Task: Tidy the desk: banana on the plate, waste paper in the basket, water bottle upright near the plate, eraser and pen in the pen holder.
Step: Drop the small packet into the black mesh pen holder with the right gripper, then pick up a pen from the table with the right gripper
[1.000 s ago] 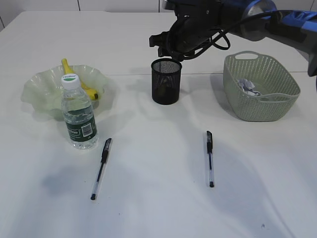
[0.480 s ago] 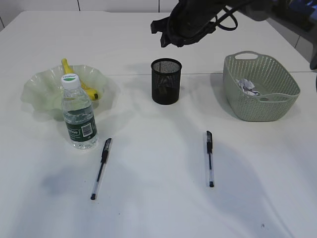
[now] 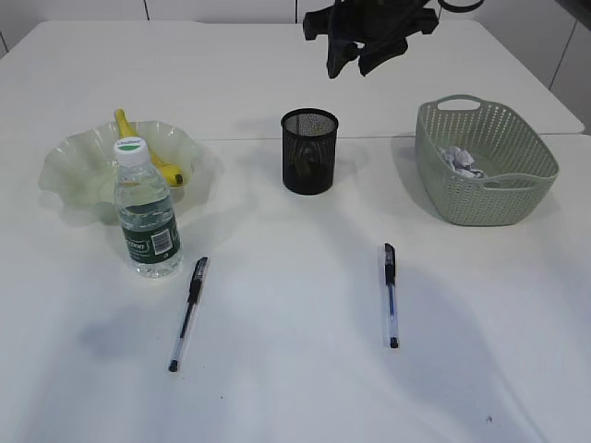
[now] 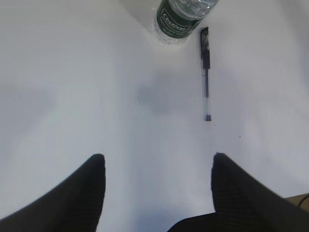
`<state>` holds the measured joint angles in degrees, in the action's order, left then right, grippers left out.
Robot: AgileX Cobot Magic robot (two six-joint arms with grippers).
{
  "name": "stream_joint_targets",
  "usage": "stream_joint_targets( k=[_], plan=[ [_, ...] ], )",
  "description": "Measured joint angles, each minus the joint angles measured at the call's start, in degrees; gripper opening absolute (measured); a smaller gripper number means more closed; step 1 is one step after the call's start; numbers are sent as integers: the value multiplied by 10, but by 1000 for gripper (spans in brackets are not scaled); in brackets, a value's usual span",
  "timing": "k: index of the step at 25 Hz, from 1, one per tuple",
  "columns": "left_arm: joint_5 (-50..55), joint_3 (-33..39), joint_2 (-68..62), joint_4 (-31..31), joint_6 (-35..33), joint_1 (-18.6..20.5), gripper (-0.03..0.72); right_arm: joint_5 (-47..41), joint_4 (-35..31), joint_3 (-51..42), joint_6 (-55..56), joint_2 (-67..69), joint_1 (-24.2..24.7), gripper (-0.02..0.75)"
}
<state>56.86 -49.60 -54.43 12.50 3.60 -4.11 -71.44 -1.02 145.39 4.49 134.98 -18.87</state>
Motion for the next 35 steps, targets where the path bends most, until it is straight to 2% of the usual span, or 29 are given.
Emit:
stream_joint_targets(
  k=[10,17,23,28,35],
  plan=[
    [-1,0,0,0,0,0,484,-4,17,-27,5,-71,-5,349],
    [15,0,0,-2,0,0,479,-4,36,-224,6,-157,-6,344],
    [18,0,0,-3,0,0,478,-2,14,-393,36,-186,-6,343],
    [31,0,0,-4,0,0,475,2,10,-459,117,-186,-6,343],
    [32,0,0,-4,0,0,474,6,10,-468,162,-180,-6,343]
  ],
)
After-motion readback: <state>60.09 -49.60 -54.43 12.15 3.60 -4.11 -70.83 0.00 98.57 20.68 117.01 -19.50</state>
